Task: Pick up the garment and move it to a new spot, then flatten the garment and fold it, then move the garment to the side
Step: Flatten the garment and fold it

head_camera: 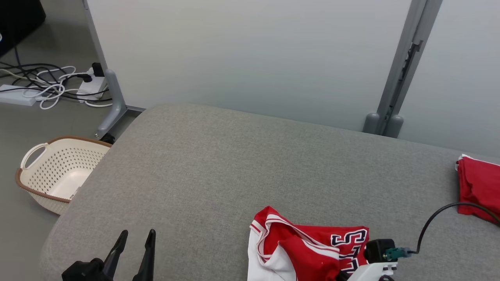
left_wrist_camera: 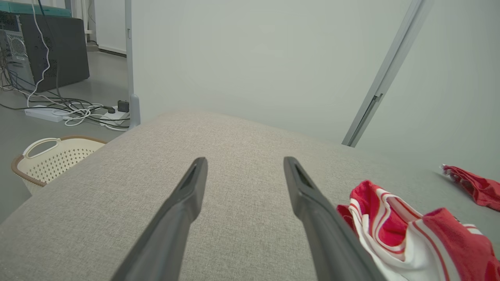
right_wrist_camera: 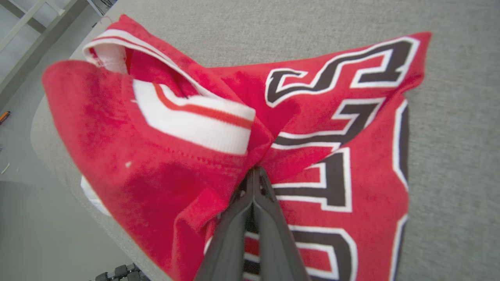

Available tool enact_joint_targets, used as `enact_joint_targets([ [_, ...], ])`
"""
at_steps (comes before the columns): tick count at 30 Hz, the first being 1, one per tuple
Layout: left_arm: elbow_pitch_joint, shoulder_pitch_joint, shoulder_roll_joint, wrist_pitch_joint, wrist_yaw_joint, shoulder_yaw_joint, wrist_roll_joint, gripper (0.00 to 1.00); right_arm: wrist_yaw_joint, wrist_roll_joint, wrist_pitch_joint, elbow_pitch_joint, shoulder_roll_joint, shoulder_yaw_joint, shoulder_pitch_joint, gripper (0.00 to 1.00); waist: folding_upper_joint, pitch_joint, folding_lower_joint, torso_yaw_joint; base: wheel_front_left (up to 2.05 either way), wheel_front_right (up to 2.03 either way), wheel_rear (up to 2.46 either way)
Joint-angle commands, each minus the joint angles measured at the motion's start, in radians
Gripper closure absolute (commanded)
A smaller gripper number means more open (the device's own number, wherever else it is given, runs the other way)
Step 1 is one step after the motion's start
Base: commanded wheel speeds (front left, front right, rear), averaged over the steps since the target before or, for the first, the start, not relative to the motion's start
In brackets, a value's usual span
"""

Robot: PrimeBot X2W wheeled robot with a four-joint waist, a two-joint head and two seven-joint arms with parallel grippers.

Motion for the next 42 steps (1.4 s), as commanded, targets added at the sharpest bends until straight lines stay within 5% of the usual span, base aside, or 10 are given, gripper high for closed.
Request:
enact_joint_targets([
  [1,0.001,-0.015,0.007,-0.002,-0.007,0.006,0.005,0.00,0.001,0.030,-0.012,-0.007,-0.004,0.037,0.008,1.00,-0.0001,0.006,0.0000,0.016,0.00,0.00,0.00],
  [14,-0.002,-0.021,0.014,-0.002,-0.006,0.015,0.007,0.00,0.001,0.203,-0.095,-0.031,-0.005,0.358,-0.032,1.00,-0.0001,0.009,0.0000,0.032,0.00,0.00,0.00],
  [27,-0.019,0.001,0.001,-0.002,-0.003,0.025,0.013,0.00,0.001,0.125,-0.209,0.127,-0.004,0.248,-0.128,1.00,-0.0001,0.000,0.0000,-0.052,0.00,0.00,0.00],
  [28,-0.019,0.002,0.000,-0.002,-0.002,0.025,0.013,0.00,0.001,0.118,-0.219,0.133,-0.004,0.234,-0.133,0.89,-0.0001,0.000,0.0000,-0.058,0.00,0.00,0.00],
  [29,-0.018,0.003,0.000,-0.002,-0.002,0.026,0.013,0.00,0.001,0.115,-0.229,0.135,-0.004,0.220,-0.138,0.53,-0.0001,-0.001,0.0000,-0.065,0.00,0.00,0.00],
  [30,-0.018,0.004,-0.001,-0.002,-0.002,0.027,0.013,0.00,0.001,0.115,-0.238,0.132,-0.004,0.206,-0.141,0.00,-0.0001,-0.002,0.0000,-0.071,0.00,0.00,0.00],
  [42,-0.024,0.014,-0.005,-0.002,0.001,0.040,0.017,0.00,0.001,0.052,-0.314,0.003,-0.026,0.070,-0.145,0.00,-0.0001,-0.007,0.0000,-0.135,0.00,0.00,0.00],
])
